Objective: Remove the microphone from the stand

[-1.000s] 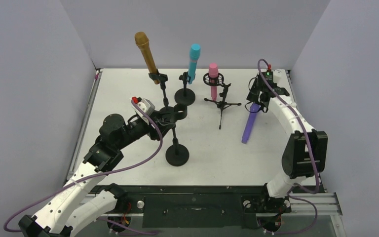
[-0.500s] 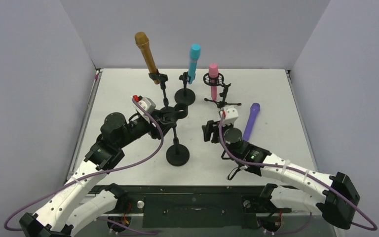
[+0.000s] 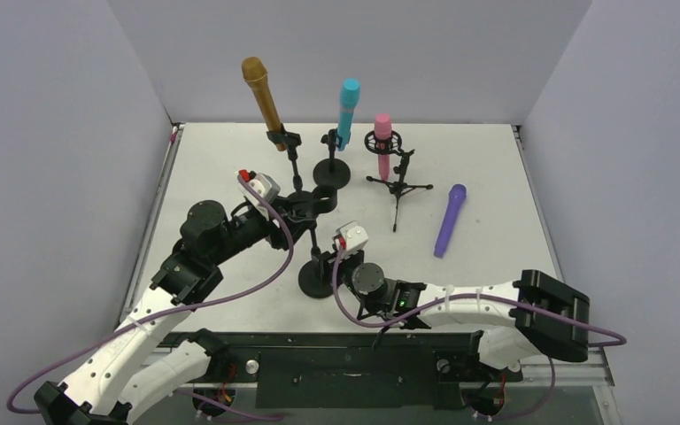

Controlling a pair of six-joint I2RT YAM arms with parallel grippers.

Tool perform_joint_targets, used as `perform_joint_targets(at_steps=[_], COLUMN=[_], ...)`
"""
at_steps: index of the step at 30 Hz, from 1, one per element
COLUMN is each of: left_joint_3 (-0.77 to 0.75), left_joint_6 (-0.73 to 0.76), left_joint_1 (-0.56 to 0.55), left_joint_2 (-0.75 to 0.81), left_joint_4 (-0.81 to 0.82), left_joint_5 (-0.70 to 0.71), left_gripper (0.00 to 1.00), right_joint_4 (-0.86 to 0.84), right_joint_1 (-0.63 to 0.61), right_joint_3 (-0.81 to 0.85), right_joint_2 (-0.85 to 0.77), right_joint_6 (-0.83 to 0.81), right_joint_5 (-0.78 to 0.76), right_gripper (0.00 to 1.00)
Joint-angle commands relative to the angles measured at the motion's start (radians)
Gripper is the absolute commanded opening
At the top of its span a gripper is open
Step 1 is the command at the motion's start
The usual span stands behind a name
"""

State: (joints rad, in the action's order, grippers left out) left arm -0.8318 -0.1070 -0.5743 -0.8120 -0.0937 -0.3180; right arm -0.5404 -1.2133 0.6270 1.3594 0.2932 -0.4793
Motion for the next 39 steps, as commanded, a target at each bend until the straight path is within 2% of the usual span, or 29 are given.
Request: perform_joint_targets(at_steps=[1,4,9,11,21,26,30,33,35,39], left_joint_3=[-0.065,-0.066,-0.072,-0.074,-0.086,-0.087,-0.082,-0.081,-0.081,-0.086], left_joint_6=[-0.008,-0.007,0.000,0.002,0.016,0.014,0.013,0.013,0.014,0.021], left_joint_1=[-0.001,-0.001,-0.001,-0.001,0.001,0.001,0.001,0.001,0.001,0.001], left_joint_2=[0.006,0.005,0.001,-0.001,-0.008,-0.015,-0.010,-0.009,-0.009,-0.007], left_joint_4=[0.042,0.039,0.027,0.023,0.001,0.000,0.002,-0.001,-0.004,-0.015], left_joint_5=[-0.013,-0.014,-0.021,-0.023,-0.023,-0.013,-0.004,-0.002,-0.001,-0.006], left_gripper=[0.00,0.00,0.00,0.00,0.00,0.00,0.00,0.00,0.00,0.00], right_joint_4=[-0.165,-0.190,-0.192,-0.192,-0.208,-0.194,-0.207,-0.214,-0.213,-0.216], right_joint_1=[-0.027,-0.031,-0.032,-0.031,-0.031,-0.032,-0.029,-0.028,-0.027,-0.007], right_joint_3=[0.054,0.065,0.102,0.115,0.123,0.121,0.098,0.093,0.096,0.098], right_joint_2=[0.068,0.100,0.172,0.196,0.241,0.256,0.249,0.240,0.242,0.246], right_joint_6=[-0.031,-0.039,-0.049,-0.051,-0.047,-0.043,-0.033,-0.032,-0.034,-0.033], right_joint_5=[-0.061,-0.072,-0.068,-0.060,-0.015,0.007,0.000,0.000,0.006,0.091], right_gripper=[0.51,0.48,0.31,0.27,0.24,0.37,0.39,0.36,0.29,0.24])
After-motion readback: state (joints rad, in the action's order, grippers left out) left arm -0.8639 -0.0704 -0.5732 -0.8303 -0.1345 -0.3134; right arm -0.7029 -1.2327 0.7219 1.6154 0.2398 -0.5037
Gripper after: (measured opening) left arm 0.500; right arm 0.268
